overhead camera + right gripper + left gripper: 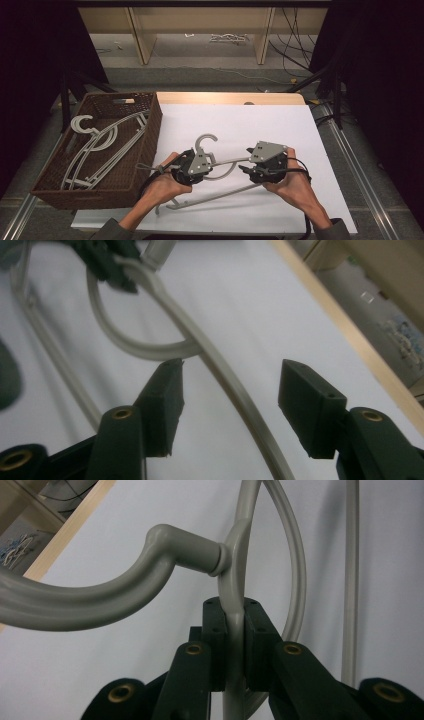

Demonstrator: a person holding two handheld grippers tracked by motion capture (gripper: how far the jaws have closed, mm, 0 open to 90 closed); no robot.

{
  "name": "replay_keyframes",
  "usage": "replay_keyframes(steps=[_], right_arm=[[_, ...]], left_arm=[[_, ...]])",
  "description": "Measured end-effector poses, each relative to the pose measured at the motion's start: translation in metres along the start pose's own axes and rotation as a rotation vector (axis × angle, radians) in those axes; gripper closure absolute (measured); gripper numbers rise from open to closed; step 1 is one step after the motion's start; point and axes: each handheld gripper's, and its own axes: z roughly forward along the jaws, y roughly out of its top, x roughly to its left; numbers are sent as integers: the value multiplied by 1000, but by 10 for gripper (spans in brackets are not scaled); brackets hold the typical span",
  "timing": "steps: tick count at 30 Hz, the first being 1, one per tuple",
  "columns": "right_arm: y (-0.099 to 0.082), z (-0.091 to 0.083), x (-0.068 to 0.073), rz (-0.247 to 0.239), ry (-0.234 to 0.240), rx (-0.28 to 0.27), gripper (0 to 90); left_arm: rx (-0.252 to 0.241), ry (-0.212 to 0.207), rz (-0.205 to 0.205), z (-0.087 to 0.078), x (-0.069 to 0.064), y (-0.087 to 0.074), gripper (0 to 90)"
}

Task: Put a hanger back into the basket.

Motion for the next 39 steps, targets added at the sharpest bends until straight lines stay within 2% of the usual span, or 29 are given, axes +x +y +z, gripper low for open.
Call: replay_keyframes(steps=[2, 5, 6, 9, 10, 13, 14, 17, 20, 22, 23, 24, 27, 28, 31, 33, 35, 36, 37, 39], right_arm=[[0, -1, -4, 44, -27, -55, 375], [-2, -3, -7, 120, -43, -95, 314], [-3, -3, -8, 150, -58, -112, 269], [-5, -5, -9, 196, -63, -133, 260], [-6, -6, -9, 223, -62, -156, 248], [-9, -9, -10, 260, -64, -178, 217], [-10, -10, -11, 269, -80, -197, 217], [-14, -13, -9, 306, -83, -224, 201], [-20, -15, -8, 325, -109, -272, 193], [-23, -16, -6, 349, -115, -281, 193], [-25, -16, -6, 349, -117, -285, 193], [-27, -16, -4, 371, -126, -297, 193], [-31, -16, -3, 379, -125, -327, 193], [-32, -18, 0, 396, -121, -315, 193], [-34, -18, 2, 387, -144, -347, 193], [-36, -20, 6, 409, -136, -356, 200], [-39, -21, 10, 394, -131, -375, 201], [-41, -23, 13, 402, -130, -364, 198], [-43, -23, 14, 400, -127, -381, 198], [-48, -24, 17, 411, -132, -379, 192]], left_arm=[[3, 12, -24, -1, 5, -3, 822], [9, 20, -62, -3, 12, -7, 822], [9, 18, -73, -3, 14, -8, 823], [9, 26, -108, -7, 19, -11, 822], [6, 28, -119, -8, 21, -11, 822], [-7, 27, -174, -13, 26, -13, 822], [-5, 25, -183, -14, 27, -14, 822], [-21, 25, -215, -19, 32, -15, 822], [-30, 30, -232, -23, 34, -16, 822], [-33, 29, -230, -26, 37, -17, 822], [-41, 33, -242, -28, 37, -17, 822], [-44, 38, -252, -28, 38, -17, 822], [-55, 23, -258, -31, 40, -18, 822], [-62, 24, -271, -32, 40, -18, 822], [-73, 24, -289, -35, 41, -19, 822], [-77, 29, -292, -39, 43, -19, 822], [-91, 38, -306, -42, 46, -20, 822], [-89, 43, -309, -43, 47, -21, 822], [-93, 41, -314, -45, 49, -22, 822], [-96, 42, -321, -47, 50, -23, 822]])
